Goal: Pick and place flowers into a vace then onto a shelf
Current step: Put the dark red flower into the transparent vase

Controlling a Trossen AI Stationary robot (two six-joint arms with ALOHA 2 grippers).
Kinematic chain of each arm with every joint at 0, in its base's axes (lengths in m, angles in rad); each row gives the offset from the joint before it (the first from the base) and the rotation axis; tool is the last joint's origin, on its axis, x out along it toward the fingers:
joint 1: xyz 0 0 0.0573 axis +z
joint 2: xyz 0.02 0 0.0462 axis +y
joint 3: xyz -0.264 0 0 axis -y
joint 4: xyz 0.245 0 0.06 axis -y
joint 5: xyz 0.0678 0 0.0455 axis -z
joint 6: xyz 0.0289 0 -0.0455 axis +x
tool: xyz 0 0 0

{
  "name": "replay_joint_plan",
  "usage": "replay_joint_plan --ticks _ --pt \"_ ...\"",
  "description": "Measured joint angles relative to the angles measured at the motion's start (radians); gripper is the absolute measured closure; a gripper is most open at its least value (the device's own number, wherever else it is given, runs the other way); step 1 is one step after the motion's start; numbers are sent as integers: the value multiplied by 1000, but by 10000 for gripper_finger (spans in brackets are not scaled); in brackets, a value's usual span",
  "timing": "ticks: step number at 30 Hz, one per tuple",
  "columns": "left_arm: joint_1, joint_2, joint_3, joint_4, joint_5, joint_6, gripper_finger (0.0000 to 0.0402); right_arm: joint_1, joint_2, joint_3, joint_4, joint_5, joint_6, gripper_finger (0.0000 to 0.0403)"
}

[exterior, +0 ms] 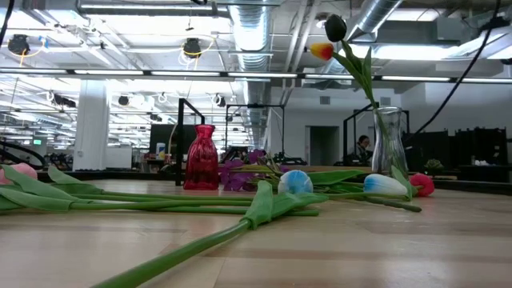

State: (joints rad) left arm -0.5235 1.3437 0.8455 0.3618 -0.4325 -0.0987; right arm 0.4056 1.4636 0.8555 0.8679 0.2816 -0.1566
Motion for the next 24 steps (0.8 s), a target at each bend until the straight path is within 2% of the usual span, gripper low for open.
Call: replay_joint_plan --ticks 9,24 --pt "0 0 0 -14 6 -18 175 106 -294 0 -442 269 40 403" --pt "0 0 0 -13 5 -29 175 347 -616 0 -768 727 44 403"
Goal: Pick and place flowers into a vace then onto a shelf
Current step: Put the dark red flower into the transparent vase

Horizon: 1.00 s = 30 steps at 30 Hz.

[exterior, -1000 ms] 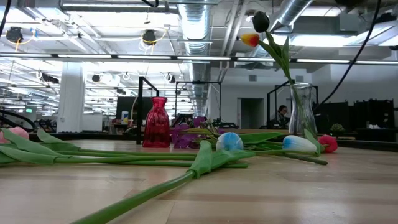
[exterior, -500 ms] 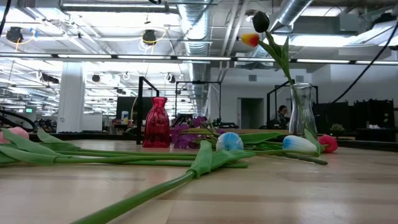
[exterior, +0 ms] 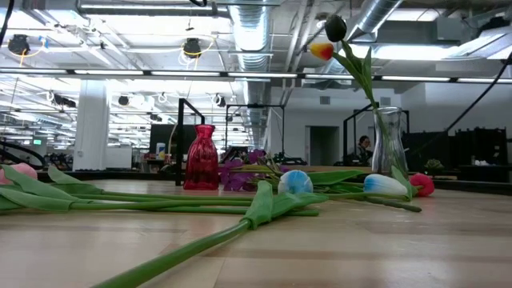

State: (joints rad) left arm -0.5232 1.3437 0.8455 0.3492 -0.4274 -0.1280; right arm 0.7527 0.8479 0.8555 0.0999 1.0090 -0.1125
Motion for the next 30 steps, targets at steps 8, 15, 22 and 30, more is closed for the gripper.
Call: replay_joint_plan --ticks 8,15,22,30 --pt "0 0 0 0 -1 0 176 61 -78 0 -77 205 -2 403" --pt "0 0 0 -2 -1 0 176 98 -110 12 -114 349 -27 403" --pt "0 0 0 -2 -2 0 176 139 -69 148 -268 365 -26 403" --pt "0 0 0 -7 -2 -15 176 182 -30 326 -617 377 176 403"
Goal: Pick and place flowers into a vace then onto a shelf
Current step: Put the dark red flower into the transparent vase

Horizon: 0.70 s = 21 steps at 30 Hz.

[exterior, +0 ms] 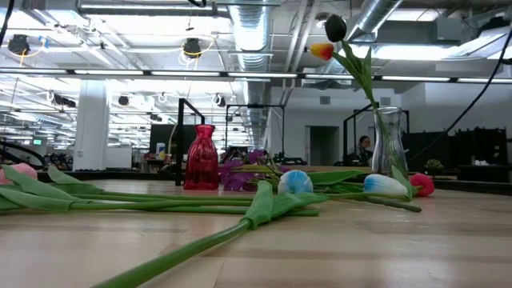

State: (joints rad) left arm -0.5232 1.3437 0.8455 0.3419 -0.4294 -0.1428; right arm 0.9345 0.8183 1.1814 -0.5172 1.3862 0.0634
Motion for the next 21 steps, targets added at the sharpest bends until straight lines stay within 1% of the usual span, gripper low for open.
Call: replay_joint_plan --ticks 2,5,8,11,13,16,21 --pt "0 0 0 -8 0 -2 176 -1 8 39 -113 -35 79 403" --pt "0 0 0 -19 0 -7 176 -31 27 99 -299 -130 219 403" --pt "0 0 0 -19 1 -10 176 -98 59 152 -496 -225 377 403" --pt "0 0 0 -18 1 -7 176 -184 98 178 -647 -288 510 403" --pt "0 0 0 -17 1 -3 176 -237 121 182 -691 -327 545 403" --pt "0 0 0 -17 1 -2 176 -298 133 183 -689 -379 537 403" --pt "0 0 0 -17 1 -2 176 -349 133 185 -665 -414 496 403"
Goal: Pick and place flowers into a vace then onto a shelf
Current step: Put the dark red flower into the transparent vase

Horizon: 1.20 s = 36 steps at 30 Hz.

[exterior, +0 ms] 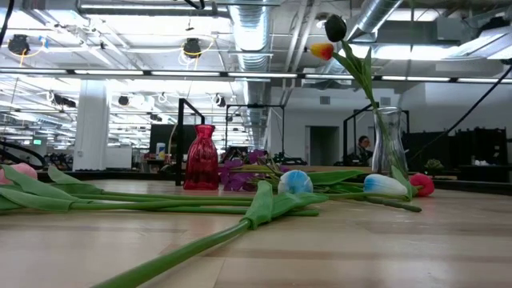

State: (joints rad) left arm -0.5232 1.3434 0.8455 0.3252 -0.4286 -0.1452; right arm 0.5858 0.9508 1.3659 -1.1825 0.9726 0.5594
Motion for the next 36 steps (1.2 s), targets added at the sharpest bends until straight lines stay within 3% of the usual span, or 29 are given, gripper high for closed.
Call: replay_joint_plan --ticks 19,29,36 --pt "0 0 0 -1 0 1 176 -32 -2 96 8 14 -98 403" --pt "0 0 0 -5 0 1 176 -140 7 96 -45 21 -107 403" --pt "0 0 0 -7 0 1 176 -184 28 96 -45 -35 -113 403"
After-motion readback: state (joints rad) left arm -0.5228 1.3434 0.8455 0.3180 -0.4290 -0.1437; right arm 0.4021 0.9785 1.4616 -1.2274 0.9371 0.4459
